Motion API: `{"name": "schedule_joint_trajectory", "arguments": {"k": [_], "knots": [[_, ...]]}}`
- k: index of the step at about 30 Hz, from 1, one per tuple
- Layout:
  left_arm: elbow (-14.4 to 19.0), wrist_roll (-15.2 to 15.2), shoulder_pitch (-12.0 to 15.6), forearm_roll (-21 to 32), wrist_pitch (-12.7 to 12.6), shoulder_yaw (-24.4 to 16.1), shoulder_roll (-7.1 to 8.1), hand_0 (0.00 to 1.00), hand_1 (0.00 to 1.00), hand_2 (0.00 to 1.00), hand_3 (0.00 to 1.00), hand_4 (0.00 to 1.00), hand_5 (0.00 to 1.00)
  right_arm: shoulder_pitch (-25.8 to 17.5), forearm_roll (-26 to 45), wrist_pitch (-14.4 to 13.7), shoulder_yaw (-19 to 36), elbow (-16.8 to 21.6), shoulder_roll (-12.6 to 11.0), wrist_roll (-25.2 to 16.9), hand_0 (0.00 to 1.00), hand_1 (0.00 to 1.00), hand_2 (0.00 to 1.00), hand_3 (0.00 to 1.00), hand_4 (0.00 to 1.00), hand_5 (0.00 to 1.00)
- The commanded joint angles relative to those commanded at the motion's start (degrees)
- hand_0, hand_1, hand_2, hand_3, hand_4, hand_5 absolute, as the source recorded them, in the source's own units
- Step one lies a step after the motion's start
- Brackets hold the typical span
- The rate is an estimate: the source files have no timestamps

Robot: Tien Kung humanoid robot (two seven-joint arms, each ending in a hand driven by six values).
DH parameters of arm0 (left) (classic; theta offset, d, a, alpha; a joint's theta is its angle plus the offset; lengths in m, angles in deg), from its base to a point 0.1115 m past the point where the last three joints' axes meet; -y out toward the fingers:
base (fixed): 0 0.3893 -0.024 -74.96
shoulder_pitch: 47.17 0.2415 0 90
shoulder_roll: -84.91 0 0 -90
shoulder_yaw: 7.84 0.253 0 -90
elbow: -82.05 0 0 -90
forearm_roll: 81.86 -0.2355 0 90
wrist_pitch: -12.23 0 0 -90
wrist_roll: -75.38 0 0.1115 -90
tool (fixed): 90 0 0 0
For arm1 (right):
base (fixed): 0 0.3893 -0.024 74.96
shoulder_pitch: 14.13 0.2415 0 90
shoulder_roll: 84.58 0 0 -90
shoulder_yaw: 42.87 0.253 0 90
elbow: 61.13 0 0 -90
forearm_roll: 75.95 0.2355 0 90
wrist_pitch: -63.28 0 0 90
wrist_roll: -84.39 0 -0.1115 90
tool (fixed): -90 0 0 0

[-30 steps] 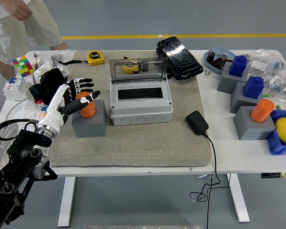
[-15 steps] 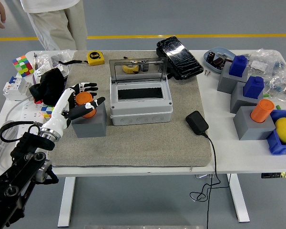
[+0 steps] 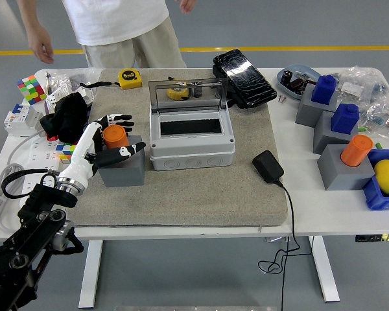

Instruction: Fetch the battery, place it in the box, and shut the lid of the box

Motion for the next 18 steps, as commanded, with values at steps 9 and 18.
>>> {"name": "schedule_joint_trajectory", "arguments": {"k": [9, 18], "knots": [[-1.25, 1.66, -0.47, 2.45, -1.27, 0.58, -0.41, 0.364, 0.405, 0.371, 0.406, 0.927, 0.002, 0.02, 0.04, 0.01, -0.1, -0.03, 0.01, 0.02, 0.546, 0.601, 0.591, 0.543, 0.92, 0.482], [-3.72, 4.55, -1.37, 6.84, -2.92, 2.5, -1.36, 0.213, 0.22, 0.222, 0.254, 0.718, 0.002, -0.01, 0.08, -0.01, 0.03, -0.01, -0.01, 0.03, 0.546, 0.601, 0.591, 0.543, 0.92, 0.482]]}}
